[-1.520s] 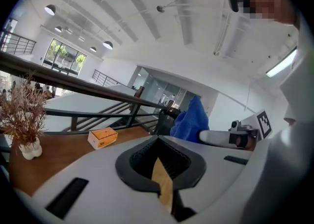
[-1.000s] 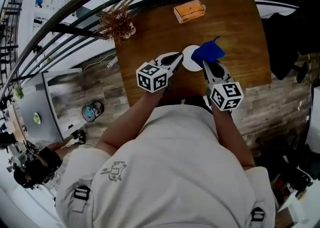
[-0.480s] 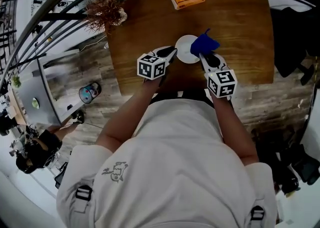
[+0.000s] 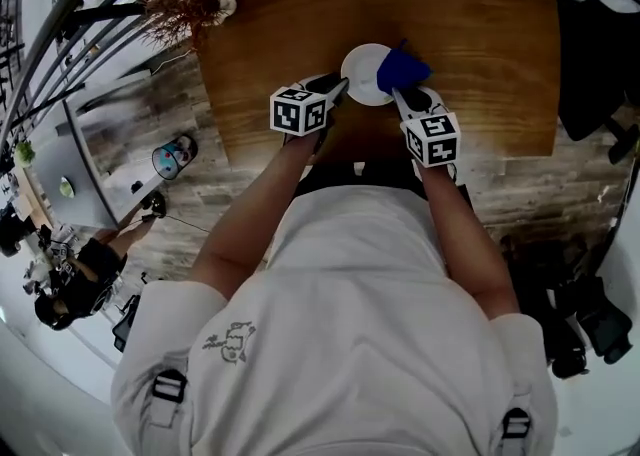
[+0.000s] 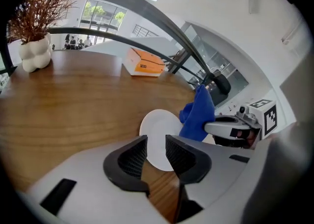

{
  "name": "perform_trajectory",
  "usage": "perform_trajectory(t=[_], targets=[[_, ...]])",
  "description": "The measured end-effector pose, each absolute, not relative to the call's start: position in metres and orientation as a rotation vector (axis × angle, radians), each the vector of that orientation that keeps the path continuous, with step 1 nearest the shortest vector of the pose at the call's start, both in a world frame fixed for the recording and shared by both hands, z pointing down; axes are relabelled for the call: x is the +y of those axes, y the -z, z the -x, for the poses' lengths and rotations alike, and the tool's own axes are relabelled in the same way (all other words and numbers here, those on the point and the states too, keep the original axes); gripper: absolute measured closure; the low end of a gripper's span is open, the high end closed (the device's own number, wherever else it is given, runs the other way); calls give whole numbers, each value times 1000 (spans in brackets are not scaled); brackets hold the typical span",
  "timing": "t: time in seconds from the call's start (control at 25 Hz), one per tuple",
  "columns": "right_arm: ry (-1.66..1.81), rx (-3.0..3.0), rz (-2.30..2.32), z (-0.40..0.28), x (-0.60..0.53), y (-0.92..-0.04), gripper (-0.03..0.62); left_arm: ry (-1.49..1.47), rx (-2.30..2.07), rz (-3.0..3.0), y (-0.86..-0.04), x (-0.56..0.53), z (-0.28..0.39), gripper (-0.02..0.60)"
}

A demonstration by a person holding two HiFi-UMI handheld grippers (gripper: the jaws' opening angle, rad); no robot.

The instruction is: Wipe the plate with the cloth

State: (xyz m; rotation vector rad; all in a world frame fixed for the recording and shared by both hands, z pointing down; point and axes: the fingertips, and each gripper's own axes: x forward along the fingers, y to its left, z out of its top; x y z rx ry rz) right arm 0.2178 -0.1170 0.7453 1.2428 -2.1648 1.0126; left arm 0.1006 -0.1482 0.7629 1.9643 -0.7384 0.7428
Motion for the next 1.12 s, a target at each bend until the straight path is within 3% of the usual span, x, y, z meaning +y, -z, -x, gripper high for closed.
perform_trajectory(t=[1.12], targets=[[-1015,-2099,-1088,-224,-108,-808,543,-796,-763,-1856,-804,-148,-105,440]])
